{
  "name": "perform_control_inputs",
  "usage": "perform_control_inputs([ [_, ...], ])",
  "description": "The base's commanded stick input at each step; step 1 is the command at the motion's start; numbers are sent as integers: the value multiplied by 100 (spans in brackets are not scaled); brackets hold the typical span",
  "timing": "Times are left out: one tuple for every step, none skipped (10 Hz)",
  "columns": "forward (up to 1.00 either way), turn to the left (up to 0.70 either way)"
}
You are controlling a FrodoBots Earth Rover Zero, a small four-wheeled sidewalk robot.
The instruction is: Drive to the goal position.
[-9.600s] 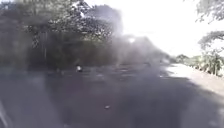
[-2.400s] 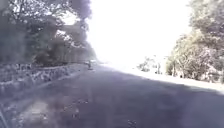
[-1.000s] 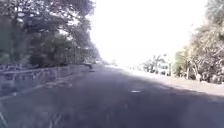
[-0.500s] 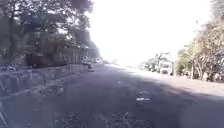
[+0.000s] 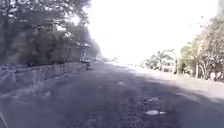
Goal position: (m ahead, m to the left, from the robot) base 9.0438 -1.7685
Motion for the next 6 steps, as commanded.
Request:
perform_control_inputs([
  [100, 0],
  [100, 0],
  [100, 0],
  [100, 0],
  [100, 0],
  [100, 0],
])
